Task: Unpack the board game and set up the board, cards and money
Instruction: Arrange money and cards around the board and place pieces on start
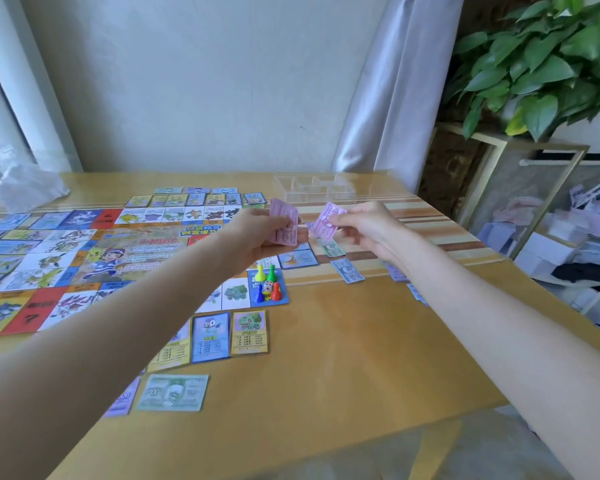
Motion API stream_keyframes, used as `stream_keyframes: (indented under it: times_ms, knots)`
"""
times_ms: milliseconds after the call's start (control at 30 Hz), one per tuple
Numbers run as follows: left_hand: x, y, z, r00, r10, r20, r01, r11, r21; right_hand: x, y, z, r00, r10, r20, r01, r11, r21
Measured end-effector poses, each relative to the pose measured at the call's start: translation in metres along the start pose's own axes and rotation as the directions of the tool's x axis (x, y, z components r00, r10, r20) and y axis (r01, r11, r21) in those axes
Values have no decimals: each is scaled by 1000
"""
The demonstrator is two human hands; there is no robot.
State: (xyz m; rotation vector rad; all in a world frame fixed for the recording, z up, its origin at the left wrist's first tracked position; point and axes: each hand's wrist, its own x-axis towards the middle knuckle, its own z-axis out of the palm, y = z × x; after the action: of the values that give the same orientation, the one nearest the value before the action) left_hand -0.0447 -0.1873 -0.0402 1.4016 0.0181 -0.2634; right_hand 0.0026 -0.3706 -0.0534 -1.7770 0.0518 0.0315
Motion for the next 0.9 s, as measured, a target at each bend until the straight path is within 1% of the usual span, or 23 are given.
stream_keyframes:
  times_ms: [67, 133, 200, 267, 333, 400, 467, 533, 600, 700, 833, 900]
  knots:
    - [9, 11, -15, 999, 12, -38, -11, 999, 33, 26, -2, 7, 1000, 6, -20, -7, 999, -53]
    - [19, 18, -27, 996, 17, -82, -12, 998, 57, 55, -4, 14, 998, -23, -53, 12, 981, -195]
    - [31, 25, -38, 993, 17, -117, -8, 997, 75, 86, -6, 17, 995, -73, -70, 43, 931, -361]
    - [43, 30, -48, 995, -3, -104, 11, 998, 69, 114, -7, 20, 993, -112, -34, 77, 847, -526]
    - [55, 33, -57, 998, -19, -68, 22, 999, 45, 137, -7, 22, 994, -96, 56, 109, 774, -624]
    - [68, 34, -65, 998, -19, -63, 22, 998, 52, 153, -5, 26, 989, -26, 145, 115, 750, -652]
    - [82, 34, -73, 997, -23, -73, 27, 998, 62, 165, -2, 30, 980, 24, 198, 115, 743, -659]
    - [94, 32, -80, 995, -33, -95, 39, 997, 60, 176, 2, 33, 972, 49, 231, 126, 720, -682]
    - [101, 29, -84, 995, -47, -88, 51, 998, 49, 182, 5, 33, 971, 56, 233, 127, 703, -700]
    - [106, 26, -85, 995, -60, -77, 64, 997, 49, 189, 10, 31, 972, 36, 233, 142, 700, -699]
    - [112, 20, -84, 993, -75, -92, 80, 995, 57, 186, 13, 29, 979, -11, 201, 165, 614, -772]
    - [114, 17, -84, 991, -84, -105, 92, 993, 74, 180, 9, 31, 984, -91, 155, 178, 601, -779]
